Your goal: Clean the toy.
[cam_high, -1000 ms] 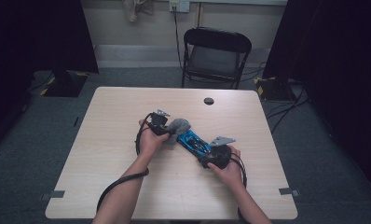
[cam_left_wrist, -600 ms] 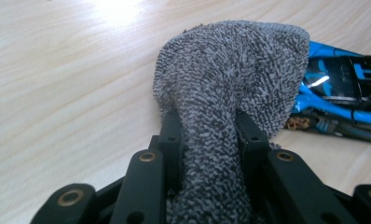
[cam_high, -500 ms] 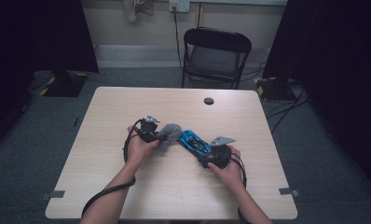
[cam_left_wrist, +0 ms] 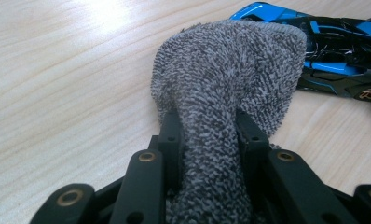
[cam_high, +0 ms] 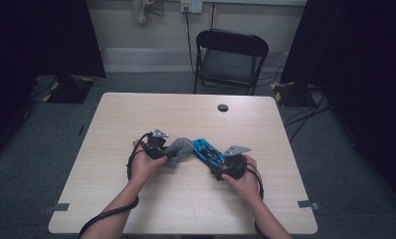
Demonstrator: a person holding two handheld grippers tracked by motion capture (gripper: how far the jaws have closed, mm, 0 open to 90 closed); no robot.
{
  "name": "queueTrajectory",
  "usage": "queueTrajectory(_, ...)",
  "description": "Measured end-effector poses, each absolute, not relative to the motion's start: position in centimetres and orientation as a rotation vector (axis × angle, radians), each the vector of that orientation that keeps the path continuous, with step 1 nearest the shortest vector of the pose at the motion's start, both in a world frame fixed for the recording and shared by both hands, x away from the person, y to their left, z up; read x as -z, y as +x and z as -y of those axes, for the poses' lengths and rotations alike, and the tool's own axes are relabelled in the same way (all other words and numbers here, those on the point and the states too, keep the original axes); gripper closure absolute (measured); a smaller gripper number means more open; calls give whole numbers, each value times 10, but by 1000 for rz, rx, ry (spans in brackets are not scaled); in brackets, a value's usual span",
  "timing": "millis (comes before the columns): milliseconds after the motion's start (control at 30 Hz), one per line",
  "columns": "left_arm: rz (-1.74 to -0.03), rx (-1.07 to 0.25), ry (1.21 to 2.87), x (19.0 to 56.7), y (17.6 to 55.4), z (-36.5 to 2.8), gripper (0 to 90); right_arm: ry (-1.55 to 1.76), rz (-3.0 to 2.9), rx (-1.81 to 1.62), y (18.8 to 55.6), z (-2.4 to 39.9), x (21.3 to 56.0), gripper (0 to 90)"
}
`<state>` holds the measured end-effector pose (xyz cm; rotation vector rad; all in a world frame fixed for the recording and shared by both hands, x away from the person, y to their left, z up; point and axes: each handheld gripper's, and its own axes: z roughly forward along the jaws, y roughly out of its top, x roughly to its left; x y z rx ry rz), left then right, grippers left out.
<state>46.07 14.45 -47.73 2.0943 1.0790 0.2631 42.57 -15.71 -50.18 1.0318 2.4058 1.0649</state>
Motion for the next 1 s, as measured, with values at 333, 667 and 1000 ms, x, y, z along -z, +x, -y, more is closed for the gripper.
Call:
queueTrajectory(333, -1078, -260, 2081, 479, 459, -145, 686, 1048, -2431, -1083, 426, 159, 497, 153)
queueTrajectory(667, -1064, -255, 2096, 478, 453, -145, 686, 1060, -2405, -1135, 427, 166, 479, 156)
queueTrajectory(1000, -1011, -240, 2122, 476, 445, -138, 687, 1102, -2414, -1115, 444, 163, 469, 297)
